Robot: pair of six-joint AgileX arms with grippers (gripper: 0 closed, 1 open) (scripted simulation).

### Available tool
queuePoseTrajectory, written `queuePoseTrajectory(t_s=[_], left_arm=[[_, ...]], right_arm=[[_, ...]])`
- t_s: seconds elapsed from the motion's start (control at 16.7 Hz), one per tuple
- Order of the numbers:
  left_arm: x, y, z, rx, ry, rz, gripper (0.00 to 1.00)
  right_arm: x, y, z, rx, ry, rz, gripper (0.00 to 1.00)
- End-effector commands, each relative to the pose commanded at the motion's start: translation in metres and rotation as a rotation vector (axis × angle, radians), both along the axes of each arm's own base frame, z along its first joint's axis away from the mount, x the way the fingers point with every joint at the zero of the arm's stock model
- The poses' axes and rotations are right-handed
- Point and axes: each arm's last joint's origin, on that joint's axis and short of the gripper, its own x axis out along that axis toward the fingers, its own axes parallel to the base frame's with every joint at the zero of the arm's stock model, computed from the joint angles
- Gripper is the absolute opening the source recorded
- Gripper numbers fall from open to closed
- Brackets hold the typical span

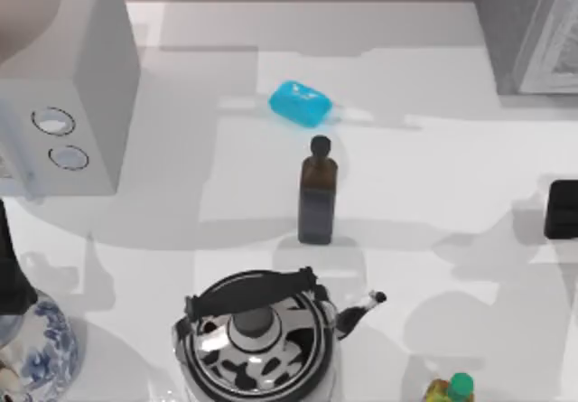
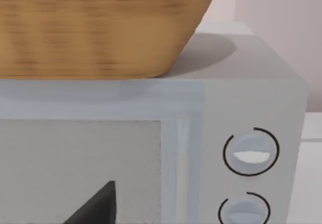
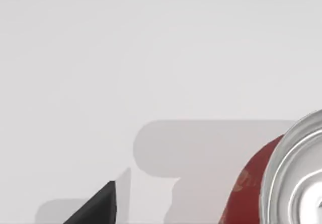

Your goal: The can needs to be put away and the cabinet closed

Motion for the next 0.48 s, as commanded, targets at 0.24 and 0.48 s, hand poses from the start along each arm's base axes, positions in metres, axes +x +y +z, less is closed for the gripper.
queuePoseTrajectory(t_s=[0.24, 0.48], left_arm=[[0.0000, 0.0000, 0.0000, 0.000, 0.000, 0.000, 1.00], [0.0000, 0.0000, 0.0000, 0.000, 0.000, 0.000, 1.00]], right_arm=[[0.0065, 0.0004, -0.0106, 0.000, -0.001, -0.001, 1.00], [0.0065, 0.0004, -0.0106, 0.000, -0.001, -0.001, 0.92]])
